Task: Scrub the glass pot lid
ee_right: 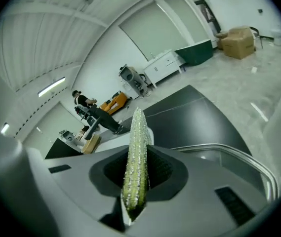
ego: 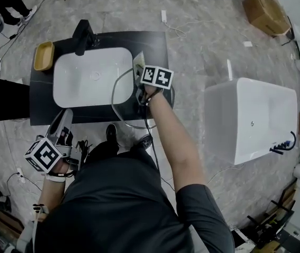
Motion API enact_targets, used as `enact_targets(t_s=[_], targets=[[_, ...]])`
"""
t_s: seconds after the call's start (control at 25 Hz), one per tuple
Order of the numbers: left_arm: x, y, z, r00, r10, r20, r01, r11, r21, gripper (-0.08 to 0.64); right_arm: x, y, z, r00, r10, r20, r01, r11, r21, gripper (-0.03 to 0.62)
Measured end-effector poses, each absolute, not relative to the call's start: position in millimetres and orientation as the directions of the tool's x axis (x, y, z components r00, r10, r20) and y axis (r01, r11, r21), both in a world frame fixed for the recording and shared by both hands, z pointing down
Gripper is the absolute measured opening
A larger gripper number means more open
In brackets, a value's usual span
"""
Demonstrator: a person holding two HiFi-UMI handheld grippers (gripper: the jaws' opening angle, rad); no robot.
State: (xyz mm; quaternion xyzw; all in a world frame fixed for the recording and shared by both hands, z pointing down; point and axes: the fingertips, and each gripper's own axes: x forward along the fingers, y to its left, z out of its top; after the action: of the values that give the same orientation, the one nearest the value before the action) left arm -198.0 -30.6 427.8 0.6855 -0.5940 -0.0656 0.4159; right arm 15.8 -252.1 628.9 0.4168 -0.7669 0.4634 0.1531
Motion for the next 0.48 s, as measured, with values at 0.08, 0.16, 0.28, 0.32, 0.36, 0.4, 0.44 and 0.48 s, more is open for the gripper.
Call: enact_targets(t_s=[0.08, 0.16, 0.28, 0.32, 0.36, 0.4, 0.44, 0.48], targets=[[-190, -36, 426, 0.304, -0.863, 0.404, -0.762, 0.034, 0.647, 0.069, 41, -252, 636, -0.575, -0.510, 0.640, -0.797, 0.176, -0.577, 0.055], [-181, -42, 423, 0.326, -0.856, 0.400, -0.763, 0.011, 0.646, 0.069, 65, -249, 642, -0.553, -0.531, 0.642, -0.801, 0.126, -0.586, 0.055], [-168, -49, 422, 0.361, -0.843, 0.399, -0.765, -0.023, 0.644, 0.069, 98, -240, 645, -0.531, -0.578, 0.620, -0.781, 0.049, -0.623, 0.055], [-163, -51, 423, 0.373, -0.837, 0.400, -0.765, -0.033, 0.644, 0.070, 109, -236, 646, -0.522, -0.592, 0.614, -0.777, 0.031, -0.629, 0.055], [-156, -53, 423, 0.386, -0.830, 0.402, -0.764, -0.044, 0.644, 0.069, 121, -233, 648, -0.512, -0.605, 0.610, -0.774, 0.015, -0.633, 0.055], [-149, -55, 423, 0.399, -0.824, 0.402, -0.762, -0.055, 0.645, 0.070, 133, -229, 649, -0.501, -0.617, 0.607, -0.771, -0.001, -0.637, 0.055], [-141, -58, 423, 0.414, -0.817, 0.401, -0.760, -0.068, 0.646, 0.069, 147, -225, 651, -0.489, -0.630, 0.604, -0.768, -0.018, -0.640, 0.055], [-133, -60, 423, 0.428, -0.811, 0.399, -0.757, -0.081, 0.648, 0.069, 160, -220, 653, -0.476, -0.642, 0.601, -0.764, -0.037, -0.644, 0.055]])
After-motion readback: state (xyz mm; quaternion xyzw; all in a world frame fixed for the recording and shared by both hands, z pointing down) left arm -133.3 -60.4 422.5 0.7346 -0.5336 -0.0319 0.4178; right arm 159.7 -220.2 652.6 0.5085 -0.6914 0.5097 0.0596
